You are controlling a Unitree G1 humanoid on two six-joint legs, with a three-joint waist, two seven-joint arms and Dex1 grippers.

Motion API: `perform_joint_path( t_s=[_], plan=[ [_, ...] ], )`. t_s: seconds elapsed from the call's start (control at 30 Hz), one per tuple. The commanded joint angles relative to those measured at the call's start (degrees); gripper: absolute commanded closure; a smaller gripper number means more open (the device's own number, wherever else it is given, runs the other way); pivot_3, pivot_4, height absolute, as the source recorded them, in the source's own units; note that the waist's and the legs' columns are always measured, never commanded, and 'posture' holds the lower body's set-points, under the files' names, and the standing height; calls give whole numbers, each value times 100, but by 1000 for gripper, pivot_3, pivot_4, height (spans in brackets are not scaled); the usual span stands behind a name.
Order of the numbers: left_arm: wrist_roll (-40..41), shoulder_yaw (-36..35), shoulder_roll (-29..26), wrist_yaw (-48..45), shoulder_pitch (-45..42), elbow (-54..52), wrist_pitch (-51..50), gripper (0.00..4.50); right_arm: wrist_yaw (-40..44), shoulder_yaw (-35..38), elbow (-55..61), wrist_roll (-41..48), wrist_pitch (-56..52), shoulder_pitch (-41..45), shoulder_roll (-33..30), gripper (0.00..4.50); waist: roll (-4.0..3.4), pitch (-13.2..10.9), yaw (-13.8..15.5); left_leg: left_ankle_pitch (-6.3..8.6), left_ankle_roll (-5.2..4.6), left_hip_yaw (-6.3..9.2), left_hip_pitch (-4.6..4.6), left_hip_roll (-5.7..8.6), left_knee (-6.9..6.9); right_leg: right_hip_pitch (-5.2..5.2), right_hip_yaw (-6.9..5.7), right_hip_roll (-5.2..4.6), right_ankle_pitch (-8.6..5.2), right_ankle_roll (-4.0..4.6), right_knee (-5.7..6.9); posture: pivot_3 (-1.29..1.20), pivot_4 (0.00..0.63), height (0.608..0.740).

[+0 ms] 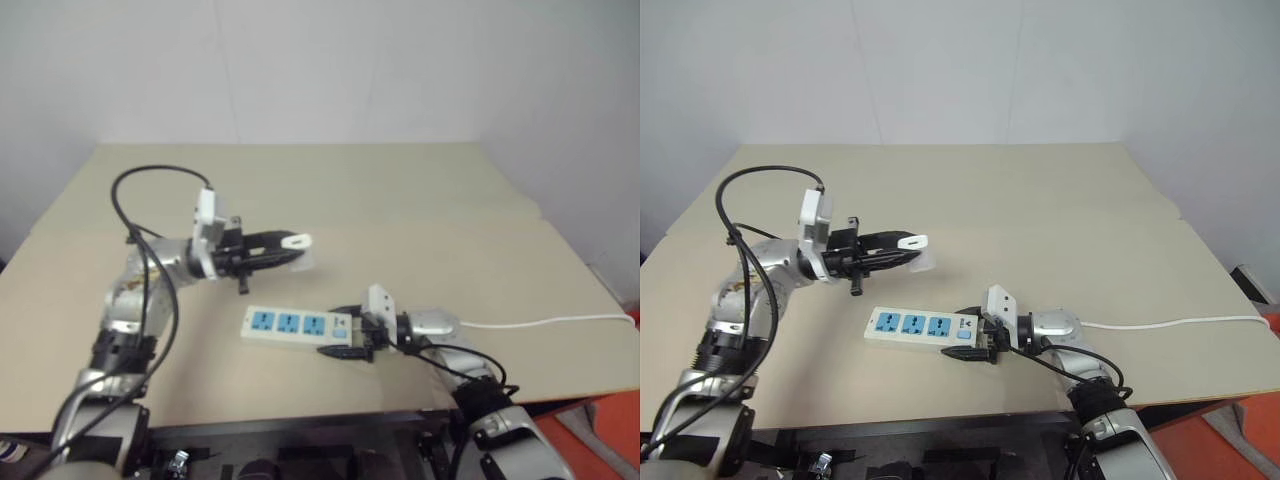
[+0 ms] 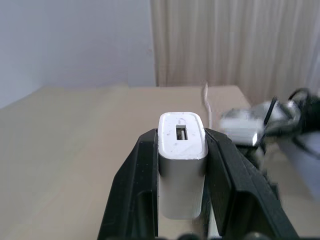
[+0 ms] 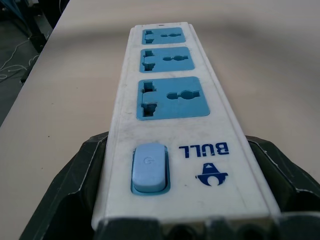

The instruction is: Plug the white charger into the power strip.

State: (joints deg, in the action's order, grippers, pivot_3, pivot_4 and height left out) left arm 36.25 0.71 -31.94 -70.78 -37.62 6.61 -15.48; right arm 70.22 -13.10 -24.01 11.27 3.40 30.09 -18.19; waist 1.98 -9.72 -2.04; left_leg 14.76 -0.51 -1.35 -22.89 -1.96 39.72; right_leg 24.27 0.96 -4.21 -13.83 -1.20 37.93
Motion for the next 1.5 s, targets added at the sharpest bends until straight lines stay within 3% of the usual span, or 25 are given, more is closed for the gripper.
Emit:
perform_joint_path(
  t_s=[0.03, 0.17, 0.3, 0.7, 1.5],
  plan=[
    [231, -143, 179, 218, 160, -477, -268, 3520, 12, 14, 186, 16, 95, 41, -2, 1067, -1, 1, -5, 0, 0, -2, 0, -1, -1, 0, 0, 1, 0, 0, -1, 0, 150, 740],
    [350, -153, 387, 294, 352, -552, -550, 3520, 38, -24, 230, 19, 82, 18, 15, 1067, -2, 1, -9, 0, -1, -2, 1, 0, -2, -1, 1, 1, 0, 0, -4, 0, 150, 740],
    [323, -21, 288, -298, 471, -418, -655, 3520, 120, -65, 244, 32, 42, -1, 3, 1067, -2, 1, -10, 0, 0, -6, 1, 0, -2, -1, 1, 2, 0, 0, -6, 0, 150, 740],
    [-712, 520, 251, -1708, 165, 674, 516, 3520, 359, -114, 248, 54, -30, 31, -33, 1067, -2, 1, -10, 0, -1, -22, 1, -1, -3, -2, 0, 6, 0, 0, -29, 0, 150, 740],
    [-1099, 566, 529, -1767, 429, 943, 1000, 3520, 358, -95, 362, 49, -68, -54, -107, 1067, -2, 1, -2, 1, -2, -19, -1, -1, -3, -2, 0, 4, 0, 0, -29, 0, 150, 740]
  ],
)
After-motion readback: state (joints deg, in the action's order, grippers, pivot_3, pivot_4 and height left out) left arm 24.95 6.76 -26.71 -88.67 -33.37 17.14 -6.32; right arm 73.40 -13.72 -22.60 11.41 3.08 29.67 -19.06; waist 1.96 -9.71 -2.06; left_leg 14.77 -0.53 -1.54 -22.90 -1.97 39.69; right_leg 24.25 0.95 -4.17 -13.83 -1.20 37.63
